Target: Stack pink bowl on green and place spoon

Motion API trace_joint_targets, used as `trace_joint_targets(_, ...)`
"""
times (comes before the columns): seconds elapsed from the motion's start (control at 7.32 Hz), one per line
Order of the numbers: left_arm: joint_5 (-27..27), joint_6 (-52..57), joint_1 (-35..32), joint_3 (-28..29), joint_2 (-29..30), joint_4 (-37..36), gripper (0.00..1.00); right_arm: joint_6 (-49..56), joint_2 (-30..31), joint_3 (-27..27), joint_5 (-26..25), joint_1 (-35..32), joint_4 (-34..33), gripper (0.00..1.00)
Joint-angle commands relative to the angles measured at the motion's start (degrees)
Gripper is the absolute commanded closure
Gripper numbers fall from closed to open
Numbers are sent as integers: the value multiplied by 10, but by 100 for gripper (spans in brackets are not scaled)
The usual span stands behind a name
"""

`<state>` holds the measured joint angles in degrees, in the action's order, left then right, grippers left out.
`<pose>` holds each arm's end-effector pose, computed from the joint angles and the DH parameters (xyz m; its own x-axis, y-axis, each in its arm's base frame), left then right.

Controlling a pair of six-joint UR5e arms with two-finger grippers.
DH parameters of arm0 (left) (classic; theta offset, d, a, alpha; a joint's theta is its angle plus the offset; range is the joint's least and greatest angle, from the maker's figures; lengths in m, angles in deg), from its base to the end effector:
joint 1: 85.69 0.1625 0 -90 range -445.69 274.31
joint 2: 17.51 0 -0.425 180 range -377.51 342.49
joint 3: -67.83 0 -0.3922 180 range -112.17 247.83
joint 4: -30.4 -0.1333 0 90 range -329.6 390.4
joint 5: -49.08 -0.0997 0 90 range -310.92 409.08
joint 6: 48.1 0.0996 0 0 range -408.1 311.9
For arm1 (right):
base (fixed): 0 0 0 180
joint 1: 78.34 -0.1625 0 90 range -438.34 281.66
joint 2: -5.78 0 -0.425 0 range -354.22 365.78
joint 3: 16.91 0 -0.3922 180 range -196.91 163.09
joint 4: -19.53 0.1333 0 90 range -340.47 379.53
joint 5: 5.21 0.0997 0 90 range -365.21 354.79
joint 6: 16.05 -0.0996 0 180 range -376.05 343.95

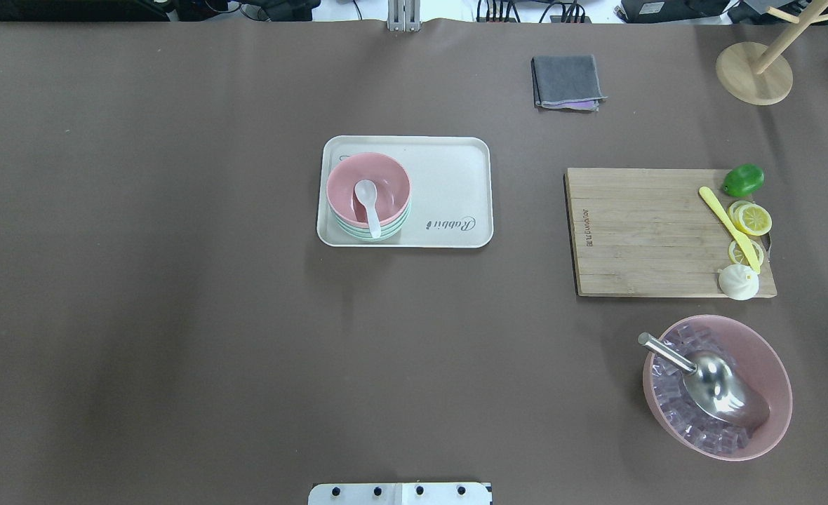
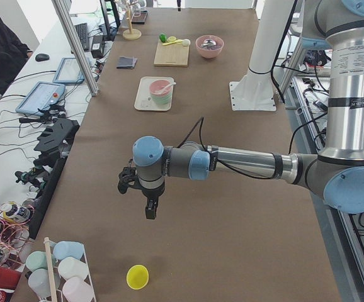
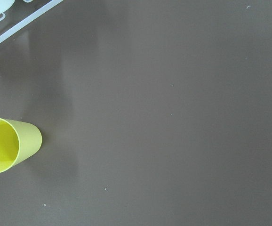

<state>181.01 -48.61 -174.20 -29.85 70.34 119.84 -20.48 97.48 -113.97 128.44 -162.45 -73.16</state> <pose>-0.0542 -0.4817 0.6146 0.7424 0.0683 -0.6665 -0.0193 0.9966 0.0807 0.0149 -0.4849 0.6180 0.7222 -0.0292 0.6910 0.0469 0.9989 -0.0068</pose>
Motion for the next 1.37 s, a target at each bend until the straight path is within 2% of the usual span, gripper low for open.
trace_joint_targets(0.0, 0, 1, 0, -1, 0, 0, 2, -2, -2, -2, 0, 0, 0, 0)
trace_joint_targets(1.23, 14, 2, 1, 2, 7, -1, 2, -5, -2, -6, 2, 0, 1, 0)
